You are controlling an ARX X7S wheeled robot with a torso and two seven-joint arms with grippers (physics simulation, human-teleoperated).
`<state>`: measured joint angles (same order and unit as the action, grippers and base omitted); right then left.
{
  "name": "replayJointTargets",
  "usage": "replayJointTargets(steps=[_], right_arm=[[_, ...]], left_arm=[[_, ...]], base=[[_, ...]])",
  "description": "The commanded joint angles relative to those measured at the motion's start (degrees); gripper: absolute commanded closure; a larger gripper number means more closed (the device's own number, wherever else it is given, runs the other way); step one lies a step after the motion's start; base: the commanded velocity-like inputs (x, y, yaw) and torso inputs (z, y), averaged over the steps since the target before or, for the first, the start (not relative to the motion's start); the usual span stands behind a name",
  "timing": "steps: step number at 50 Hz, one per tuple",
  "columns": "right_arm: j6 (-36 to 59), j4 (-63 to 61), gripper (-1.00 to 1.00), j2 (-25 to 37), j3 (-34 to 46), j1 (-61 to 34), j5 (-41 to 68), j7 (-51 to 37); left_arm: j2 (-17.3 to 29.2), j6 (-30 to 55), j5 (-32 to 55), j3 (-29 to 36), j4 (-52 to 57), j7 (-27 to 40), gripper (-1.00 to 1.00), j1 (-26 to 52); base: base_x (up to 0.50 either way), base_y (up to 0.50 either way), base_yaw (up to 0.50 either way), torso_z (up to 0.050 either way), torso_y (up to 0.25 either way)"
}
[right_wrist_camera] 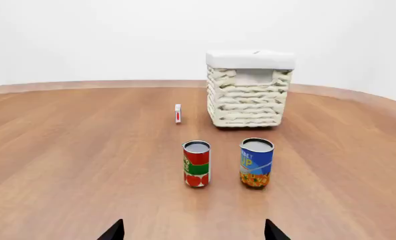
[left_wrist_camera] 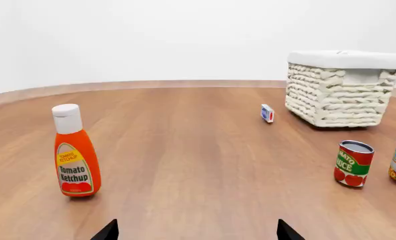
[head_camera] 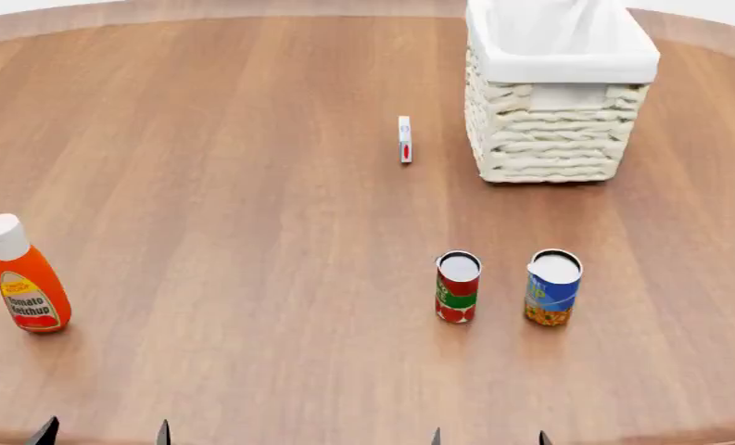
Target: Pick up the cream cheese box, and put it in the basket.
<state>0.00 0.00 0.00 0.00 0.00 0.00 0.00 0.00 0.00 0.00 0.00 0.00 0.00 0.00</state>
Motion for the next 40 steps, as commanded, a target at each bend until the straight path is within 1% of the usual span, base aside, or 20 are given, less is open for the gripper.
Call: replayJointTargets(steps=[1, 15, 16, 18, 19, 20, 21, 29, 40], right_arm=[[0.0, 0.6, -1.00, 0.4, 0.4, -0.4, 0.4, 0.0], [-0.4, 0.1, -1.00, 2.8, 3.4, 0.0, 2.7, -3.5], [-0.2, 0.0, -1.00, 3.0, 3.5, 0.0, 3.1, -3.5], [-0.2, 0.0, -1.00, 3.2, 3.7, 0.0, 3.3, -3.7], [-0.3, 0.0, -1.00, 3.3, 4.0, 0.0, 2.9, -4.0], [-0.3, 0.1, -1.00, 3.4, 4.1, 0.0, 3.1, -4.1], [-0.3, 0.2, -1.00, 3.4, 4.2, -0.1, 3.3, -4.1], [-0.8, -0.3, -1.00, 4.1, 4.5, 0.1, 5.5, -3.8], [-1.1, 0.0, -1.00, 4.8, 5.7, -0.1, 5.1, -5.2]], left_arm=[[0.6, 0.0, 0.6, 0.6, 0.0, 0.0, -1.00, 0.0], [2.8, 0.0, 2.6, 3.3, 0.0, 3.1, -1.00, 0.0], [3.1, 1.5, 0.3, 4.2, -0.4, 4.4, -1.00, 0.6], [3.3, 1.5, 0.4, 4.4, -0.4, 4.6, -1.00, 0.6], [3.4, -1.7, -1.2, 5.2, -0.5, 5.6, -1.00, -0.1], [3.3, -2.5, 1.0, 4.8, -0.4, 4.7, -1.00, -0.4], [3.4, -0.8, 3.9, 3.4, 0.0, 4.1, -1.00, 0.1], [3.9, -1.7, 4.1, 4.4, -0.5, 5.1, -1.00, 0.1], [4.8, -1.1, 5.1, 5.2, -0.2, 5.7, -1.00, 0.2]], base=[[0.00, 0.00, 0.00, 0.000, 0.000], [0.00, 0.00, 0.00, 0.000, 0.000], [0.00, 0.00, 0.00, 0.000, 0.000], [0.00, 0.00, 0.00, 0.000, 0.000], [0.00, 0.00, 0.00, 0.000, 0.000], [0.00, 0.00, 0.00, 0.000, 0.000], [0.00, 0.00, 0.00, 0.000, 0.000], [0.00, 0.00, 0.00, 0.000, 0.000], [0.00, 0.00, 0.00, 0.000, 0.000]])
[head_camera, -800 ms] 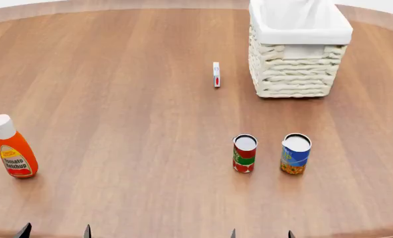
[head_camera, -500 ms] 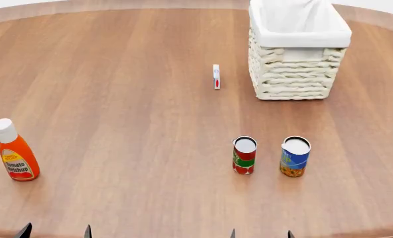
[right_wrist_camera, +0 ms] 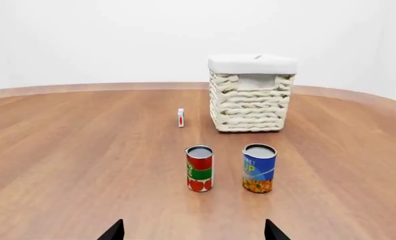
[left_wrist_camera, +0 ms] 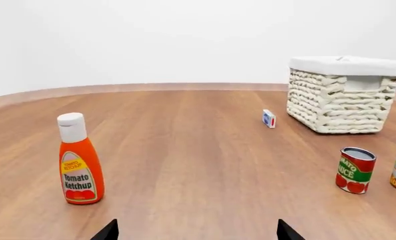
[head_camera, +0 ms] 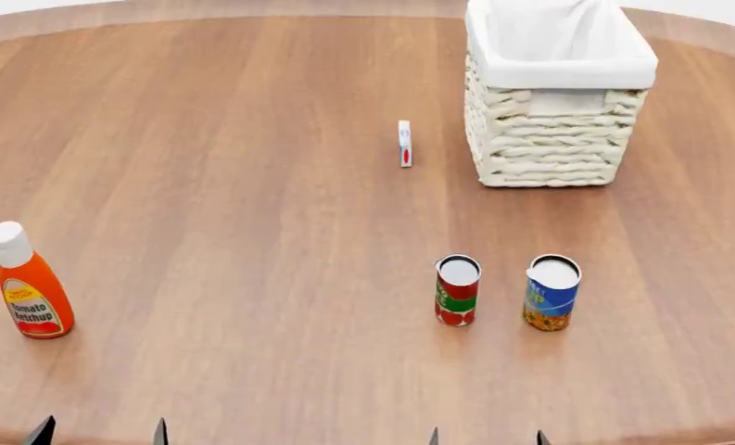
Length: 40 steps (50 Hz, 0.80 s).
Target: Pick up the cream cheese box, and put it in the basket.
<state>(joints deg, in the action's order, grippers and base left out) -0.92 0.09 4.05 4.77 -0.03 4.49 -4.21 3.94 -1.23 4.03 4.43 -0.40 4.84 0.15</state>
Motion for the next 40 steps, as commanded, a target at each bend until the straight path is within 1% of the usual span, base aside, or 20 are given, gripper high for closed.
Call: replayJointTargets(steps=[1, 11, 12, 13, 15, 16, 17, 18, 19, 20, 21, 22, 24, 27, 28, 31, 32, 33, 39, 40], right_arm=[[-0.1, -0.1, -1.00, 0.8, 1.0, 0.0, 0.7, -1.1], [-0.7, 0.1, -1.00, 1.5, 1.6, -0.1, 1.3, -1.9], [-0.1, -1.1, -1.00, 1.8, 1.7, -0.3, 1.7, -1.6], [0.9, -2.3, -1.00, 2.0, 1.5, -0.2, 2.0, -1.7], [4.1, -7.0, -1.00, 2.4, 1.0, 0.2, 1.9, -3.4], [5.1, -14.9, -1.00, 3.3, 0.9, 2.0, -1.6, -5.8], [7.9, -18.4, -1.00, 3.5, 0.6, 2.3, -2.5, -6.9], [9.8, -25.9, -1.00, 4.3, 0.4, 3.4, -5.3, -8.2], [11.7, -28.9, -1.00, 4.4, 0.0, 3.7, -5.7, -8.7], [14.0, -34.5, -1.00, 4.7, -0.8, 4.5, -6.1, -9.2], [14.4, -36.3, -1.00, 4.9, -0.9, 5.0, -6.9, -9.7], [16.4, -39.2, -1.00, 5.0, -1.6, 5.7, -5.2, -9.1], [17.0, -42.6, -1.00, 5.1, -1.7, 7.2, -5.8, -9.6], [16.0, -44.6, -1.00, 5.3, -1.7, 9.1, -6.5, -10.3], [15.8, -45.1, -1.00, 5.4, -1.6, 9.6, -7.2, -10.7], [15.6, -45.1, -1.00, 5.6, -1.3, 9.7, -7.3, -10.8], [15.3, -44.6, -1.00, 5.5, -1.0, 9.6, -6.9, -10.7], [15.2, -44.4, -1.00, 5.6, -0.8, 9.6, -7.0, -10.7], [15.2, -44.1, -1.00, 6.0, -0.2, 9.4, -7.1, -10.8], [14.8, -44.2, -1.00, 6.1, 0.3, 9.4, -9.0, -11.6]], left_arm=[[1.0, 0.1, 1.1, 0.9, 0.3, 0.9, -1.00, 0.0], [1.6, 0.1, 1.7, 1.8, -0.1, 1.5, -1.00, 0.3], [2.3, -1.0, -3.3, 3.3, -0.5, 3.6, -1.00, 1.0], [2.3, -1.5, -6.2, 3.9, 0.0, 5.7, -1.00, 0.9], [2.2, 0.9, -8.3, 3.9, 3.7, 7.8, -1.00, 0.2], [2.1, 3.8, -13.8, 4.1, 10.6, 10.9, -1.00, -1.0], [2.1, 6.1, -15.8, 4.5, 13.9, 11.3, -1.00, -1.3], [1.8, 10.5, -22.2, 4.8, 21.2, 13.1, -1.00, -2.0], [2.0, 10.9, -22.5, 5.0, 24.4, 12.7, -1.00, -2.5], [1.6, 16.0, -27.0, 5.6, 30.7, 11.9, -1.00, -2.9], [1.6, 15.9, -28.7, 5.9, 32.6, 12.7, -1.00, -3.3], [1.7, 16.0, -27.4, 5.5, 35.6, 11.9, -1.00, -4.1], [1.4, 17.9, -29.2, 5.3, 39.4, 12.0, -1.00, -5.3], [2.4, 15.8, -29.3, 5.9, 40.5, 13.0, -1.00, -7.7], [2.2, 16.2, -30.7, 6.1, 39.5, 14.0, -1.00, -7.7], [2.4, 16.0, -30.3, 6.2, 39.5, 14.3, -1.00, -7.7], [2.2, 16.6, -32.1, 6.9, 38.4, 15.0, -1.00, -6.7], [2.3, 16.6, -31.0, 7.0, 38.5, 14.4, -1.00, -6.6], [2.3, 18.1, -31.2, 7.5, 39.2, 14.2, -1.00, -5.9], [2.4, 18.1, -32.0, 7.8, 39.0, 14.6, -1.00, -5.7]], base=[[0.00, 0.00, 0.00, 0.000, 0.000], [0.00, 0.00, 0.00, 0.000, 0.000], [0.00, 0.00, 0.00, 0.000, 0.000], [0.00, 0.00, 0.00, 0.000, 0.000], [0.00, 0.00, 0.00, 0.000, 0.000], [0.00, 0.00, 0.00, 0.000, 0.000], [0.00, 0.00, 0.00, 0.000, 0.000], [0.00, 0.00, 0.00, 0.000, 0.000], [0.00, 0.00, 0.00, 0.000, 0.000], [0.00, 0.00, 0.00, 0.000, 0.000], [0.00, 0.00, 0.00, 0.000, 0.000], [0.00, 0.00, 0.00, 0.000, 0.000], [0.00, 0.00, 0.00, 0.000, 0.000], [0.00, 0.00, 0.00, 0.000, 0.000], [0.00, 0.00, 0.00, 0.000, 0.000], [0.00, 0.00, 0.00, 0.000, 0.000], [0.00, 0.00, 0.00, 0.000, 0.000], [0.00, 0.00, 0.00, 0.000, 0.000], [0.00, 0.00, 0.00, 0.000, 0.000], [0.01, 0.00, 0.00, 0.000, 0.000]])
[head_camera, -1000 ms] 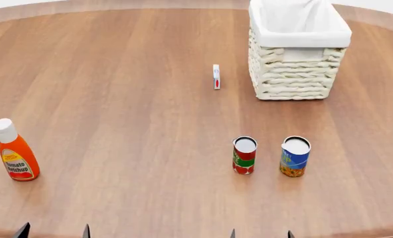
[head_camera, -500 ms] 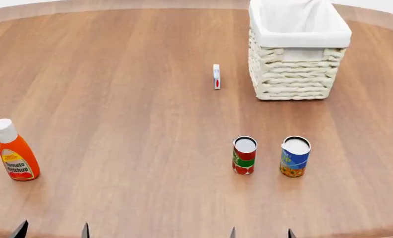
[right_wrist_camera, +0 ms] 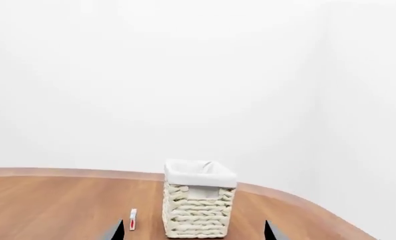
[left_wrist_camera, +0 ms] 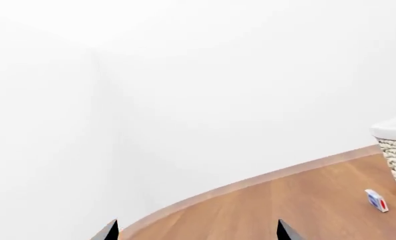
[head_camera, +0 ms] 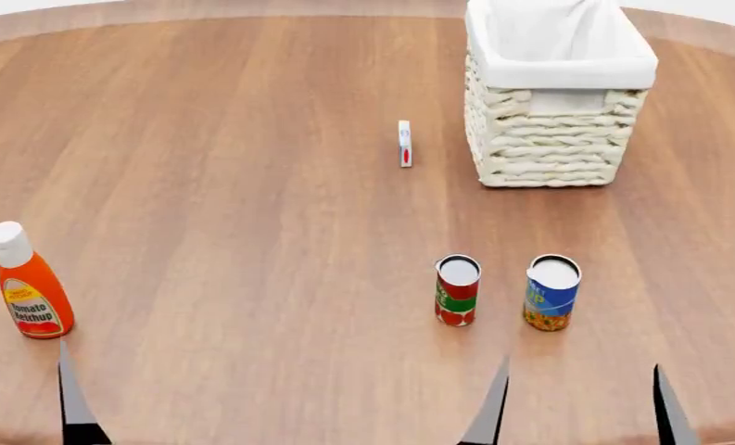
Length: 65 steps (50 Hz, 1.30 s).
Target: Pick up the cream cheese box, and put it in the basket.
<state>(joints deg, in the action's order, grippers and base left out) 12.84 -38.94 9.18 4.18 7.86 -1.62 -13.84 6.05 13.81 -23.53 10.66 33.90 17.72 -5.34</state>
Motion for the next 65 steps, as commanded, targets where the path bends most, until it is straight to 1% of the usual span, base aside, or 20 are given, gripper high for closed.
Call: replayJointTargets(steps=[1, 6, 8, 10, 11, 12, 13, 15, 19, 30, 65], right_arm=[[1.0, -5.2, -1.00, 1.0, 0.8, 1.6, -2.2, -1.7], [0.7, -4.5, -1.00, 1.3, 1.0, 1.7, -1.8, -1.8], [0.6, -4.3, -1.00, 1.3, 1.3, 1.8, -2.0, -1.9], [0.2, -4.1, -1.00, 1.6, 1.8, 2.2, -2.2, -1.8], [0.0, -4.0, -1.00, 1.6, 2.0, 2.2, -2.3, -1.9], [0.0, -3.9, -1.00, 1.7, 2.1, 2.3, -2.0, -1.7], [-0.2, -3.7, -1.00, 1.8, 2.2, 2.3, -2.2, -1.8], [-0.3, -3.6, -1.00, 1.9, 2.7, 2.5, -2.5, -1.8], [-0.4, -3.3, -1.00, 2.0, 3.2, 2.4, -2.9, -2.0], [-1.3, -2.5, -1.00, 2.4, 3.9, 2.6, -3.0, -2.6], [-4.1, 0.0, -1.00, 3.6, 5.3, 3.4, -2.9, -4.3]], left_arm=[[0.2, 3.2, -4.2, 1.7, 4.7, 1.7, -1.00, -0.2], [0.2, 4.1, -4.7, 2.4, 4.7, 1.8, -1.00, 0.4], [0.3, 4.7, -6.5, 3.1, 4.3, 2.5, -1.00, 0.3], [0.1, 4.7, -3.7, 2.4, 4.3, 1.9, -1.00, 0.3], [0.1, 4.9, -5.5, 2.7, 3.8, 2.9, -1.00, 0.6], [0.3, 4.5, -5.5, 2.9, 3.6, 3.2, -1.00, 0.5], [0.3, 4.6, -3.4, 2.6, 4.0, 2.2, -1.00, 0.3], [0.6, 4.4, -4.8, 3.3, 3.4, 3.0, -1.00, 0.4], [0.7, 4.7, -4.7, 3.6, 3.5, 3.1, -1.00, 0.6], [1.3, 4.0, -3.5, 4.0, 1.5, 4.5, -1.00, 0.5], [3.0, 3.2, -1.5, 5.2, -0.1, 6.9, -1.00, 0.4]], base=[[0.01, 0.00, 0.00, 0.000, 0.000], [0.07, -0.02, 0.00, 0.000, 0.000], [0.14, -0.10, 0.00, 0.000, 0.000], [0.20, -0.10, 0.00, 0.000, 0.000], [0.25, -0.10, 0.00, 0.000, 0.000], [0.25, -0.11, 0.00, 0.000, 0.000], [0.30, -0.15, 0.00, 0.000, 0.000], [0.31, -0.15, 0.00, 0.000, 0.000], [0.32, -0.15, 0.00, 0.000, 0.000], [0.32, -0.15, 0.00, 0.000, 0.000], [0.32, -0.15, 0.00, 0.000, 0.000]])
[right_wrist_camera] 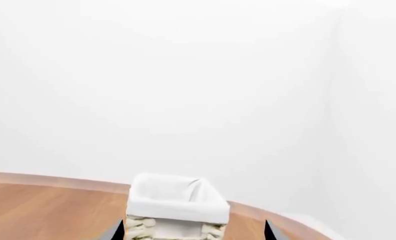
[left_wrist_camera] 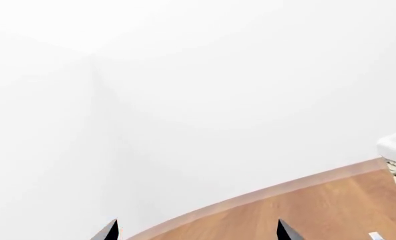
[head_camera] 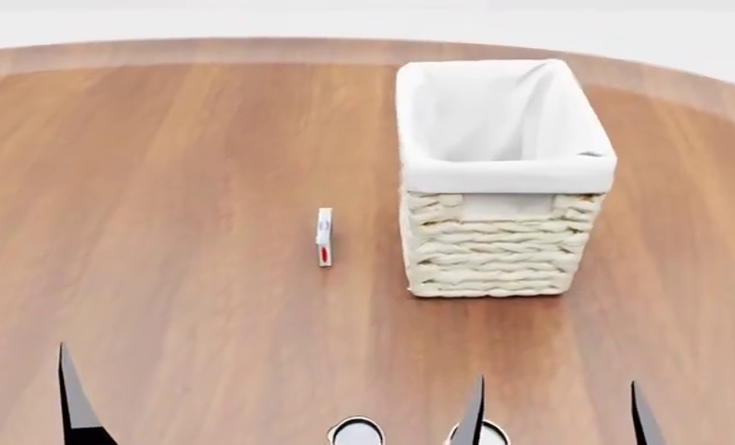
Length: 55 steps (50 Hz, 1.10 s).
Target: Pick up the cream cheese box, and put it in the basket.
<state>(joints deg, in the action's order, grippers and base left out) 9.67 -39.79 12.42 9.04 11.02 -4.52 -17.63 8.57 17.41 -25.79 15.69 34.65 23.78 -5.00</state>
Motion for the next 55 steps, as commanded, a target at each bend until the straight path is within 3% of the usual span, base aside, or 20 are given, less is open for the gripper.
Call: replayJointTargets(steps=[1, 55], right_arm=[[-1.0, 1.1, -1.00, 0.4, 0.6, 0.2, -0.2, -0.6], [-3.0, 3.9, -1.00, 1.6, 3.3, 0.1, -0.5, -2.5]], left_arm=[[0.5, -0.4, 0.9, 0.2, -1.1, 0.8, -1.00, 0.2], [2.3, -1.4, 3.2, 1.5, -3.3, 3.7, -1.00, 0.1]], base=[[0.32, -0.15, 0.00, 0.000, 0.000], [0.32, -0.15, 0.00, 0.000, 0.000]])
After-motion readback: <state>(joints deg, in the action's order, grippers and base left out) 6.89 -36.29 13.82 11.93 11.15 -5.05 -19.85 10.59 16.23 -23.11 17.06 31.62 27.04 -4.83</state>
